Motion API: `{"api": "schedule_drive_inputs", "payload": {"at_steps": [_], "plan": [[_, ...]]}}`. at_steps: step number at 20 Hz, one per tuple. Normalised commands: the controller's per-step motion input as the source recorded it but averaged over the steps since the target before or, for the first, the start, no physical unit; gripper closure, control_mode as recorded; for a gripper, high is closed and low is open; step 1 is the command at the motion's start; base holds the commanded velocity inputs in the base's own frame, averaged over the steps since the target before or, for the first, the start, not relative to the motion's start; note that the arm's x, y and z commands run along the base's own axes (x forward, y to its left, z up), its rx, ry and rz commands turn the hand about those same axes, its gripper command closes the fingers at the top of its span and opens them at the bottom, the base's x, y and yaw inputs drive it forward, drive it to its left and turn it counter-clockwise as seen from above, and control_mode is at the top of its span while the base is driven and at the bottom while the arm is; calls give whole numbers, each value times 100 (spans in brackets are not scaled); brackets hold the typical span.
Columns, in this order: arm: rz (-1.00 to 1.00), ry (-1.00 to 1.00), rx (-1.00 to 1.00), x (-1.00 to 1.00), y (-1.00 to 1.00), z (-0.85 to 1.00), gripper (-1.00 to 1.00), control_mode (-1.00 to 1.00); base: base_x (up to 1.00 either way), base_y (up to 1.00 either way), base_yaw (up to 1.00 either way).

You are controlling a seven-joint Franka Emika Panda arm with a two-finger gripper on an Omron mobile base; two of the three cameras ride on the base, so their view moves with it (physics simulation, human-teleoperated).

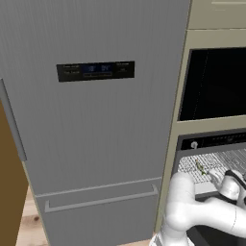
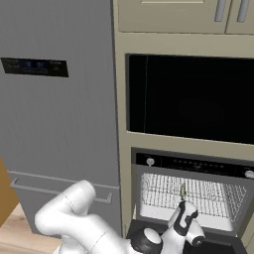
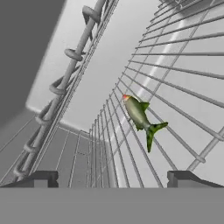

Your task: Take the fish from the oven and place it on the plate on the counter.

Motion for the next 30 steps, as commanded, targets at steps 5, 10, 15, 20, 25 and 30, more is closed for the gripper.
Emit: {"api": "schedule_drive_inputs", "payload": {"at_steps": [5, 10, 15, 20, 25, 30], "plan": [[2, -7, 2, 0, -26, -78, -100, -100, 0, 0, 0], [1, -1, 3, 0, -28, -81, -100, -100, 0, 0, 0], [0, -11, 16, -4, -30, -94, -100, -100, 0, 0, 0], [0, -7, 7, -21, -6, -55, -100, -100, 0, 0, 0], [0, -19, 27, -3, 0, -63, -100, -100, 0, 0, 0], [0, -11, 29, -17, 3, -60, -100, -100, 0, 0, 0]]}}
